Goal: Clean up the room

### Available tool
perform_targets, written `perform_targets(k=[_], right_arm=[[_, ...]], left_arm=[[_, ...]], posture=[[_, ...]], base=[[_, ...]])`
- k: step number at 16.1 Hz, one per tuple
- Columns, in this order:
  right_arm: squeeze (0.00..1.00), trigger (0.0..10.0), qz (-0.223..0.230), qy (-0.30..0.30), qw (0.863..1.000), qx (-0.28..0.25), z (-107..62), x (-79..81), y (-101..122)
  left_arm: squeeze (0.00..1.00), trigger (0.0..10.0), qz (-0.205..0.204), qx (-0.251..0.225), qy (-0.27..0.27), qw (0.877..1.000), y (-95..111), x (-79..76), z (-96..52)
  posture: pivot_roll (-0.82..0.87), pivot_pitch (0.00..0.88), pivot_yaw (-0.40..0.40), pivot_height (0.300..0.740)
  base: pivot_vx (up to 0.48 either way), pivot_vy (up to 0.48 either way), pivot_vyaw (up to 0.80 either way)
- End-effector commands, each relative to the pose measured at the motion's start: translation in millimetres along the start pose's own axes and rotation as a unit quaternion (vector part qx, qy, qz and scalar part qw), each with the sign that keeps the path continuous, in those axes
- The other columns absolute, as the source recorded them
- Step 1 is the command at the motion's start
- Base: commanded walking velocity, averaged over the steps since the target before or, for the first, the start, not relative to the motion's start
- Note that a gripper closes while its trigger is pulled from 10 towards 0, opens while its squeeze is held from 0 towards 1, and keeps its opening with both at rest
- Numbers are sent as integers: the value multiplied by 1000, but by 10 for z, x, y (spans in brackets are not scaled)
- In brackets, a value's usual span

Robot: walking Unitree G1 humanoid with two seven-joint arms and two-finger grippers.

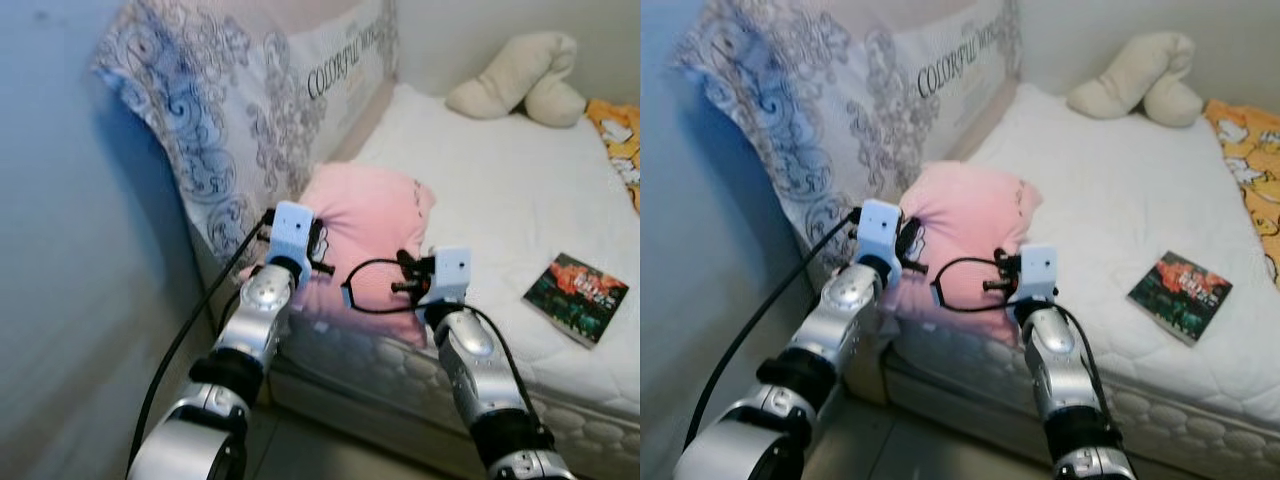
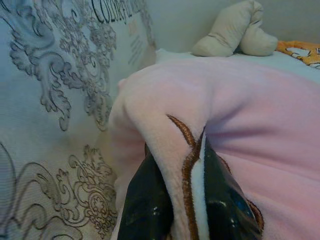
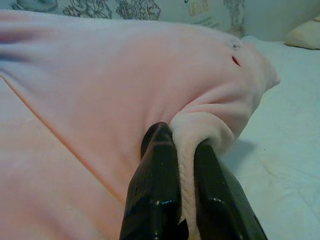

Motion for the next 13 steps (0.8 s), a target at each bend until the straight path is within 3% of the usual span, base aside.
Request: perform_targets(k=[1,13], right_arm=[[0,10000,4,-19,1000,0,-36,-115,-21],[0,10000,3,-20,1000,9,-53,-169,-50]], left_arm=[[0,10000,7,-53,20,998,315,82,34],[0,10000,9,-69,23,997,446,26,76]], posture=[[134,0,14,740],[144,0,-11,740]], base=[[480,0,0],[480,0,0]])
Point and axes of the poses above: a point about 5 cm out from each wrist's last joint towards the gripper, its own z axis pointing out of the wrist towards the gripper, its own y axis along the axis of the wrist's last joint, x = y × z, the point moved 5 cm from there along z, pointing out of the wrist towards the gripper, and after that the axes turned 11 degrees about -z, right-handed, at the moved point
